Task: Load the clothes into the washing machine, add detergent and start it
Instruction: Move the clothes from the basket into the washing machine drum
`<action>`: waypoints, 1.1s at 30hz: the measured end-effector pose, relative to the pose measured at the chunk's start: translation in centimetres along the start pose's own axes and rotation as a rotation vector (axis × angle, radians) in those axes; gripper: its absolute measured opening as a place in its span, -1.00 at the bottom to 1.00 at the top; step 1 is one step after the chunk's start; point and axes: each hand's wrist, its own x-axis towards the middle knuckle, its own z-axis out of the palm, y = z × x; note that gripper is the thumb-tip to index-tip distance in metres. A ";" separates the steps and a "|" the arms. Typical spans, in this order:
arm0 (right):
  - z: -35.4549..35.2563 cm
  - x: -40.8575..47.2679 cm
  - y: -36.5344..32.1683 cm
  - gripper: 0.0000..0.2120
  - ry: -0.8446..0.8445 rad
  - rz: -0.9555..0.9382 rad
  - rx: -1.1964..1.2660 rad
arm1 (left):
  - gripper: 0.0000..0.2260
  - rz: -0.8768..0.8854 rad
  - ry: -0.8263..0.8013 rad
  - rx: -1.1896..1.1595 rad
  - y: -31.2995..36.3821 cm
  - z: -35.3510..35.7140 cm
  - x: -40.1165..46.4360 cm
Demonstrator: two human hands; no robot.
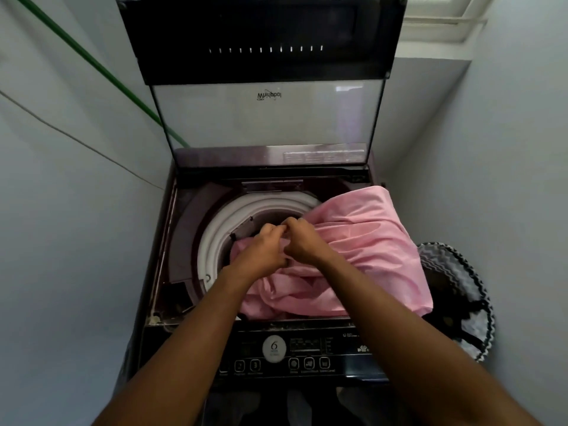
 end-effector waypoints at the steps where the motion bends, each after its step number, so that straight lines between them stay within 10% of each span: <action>1: -0.6 -0.2 0.6 -0.51 0.022 0.001 -0.031 | -0.26 0.025 0.008 0.002 0.6 0.2 0.2; 8: -6.8 -3.2 6.1 -0.26 0.315 0.125 -0.216 | -0.19 0.270 0.044 0.028 6.5 2.7 2.4; 15: -9.7 -7.4 15.7 0.21 0.170 0.527 0.130 | 0.08 0.428 -0.091 0.234 13.3 8.0 2.8; 23: -8.3 -7.8 17.4 -0.22 0.103 0.437 0.549 | 0.27 0.363 -0.072 0.427 16.3 11.3 2.6; 33: -8.8 -9.8 13.6 -0.71 0.375 0.437 0.031 | 0.18 0.338 0.053 0.433 16.1 10.7 3.6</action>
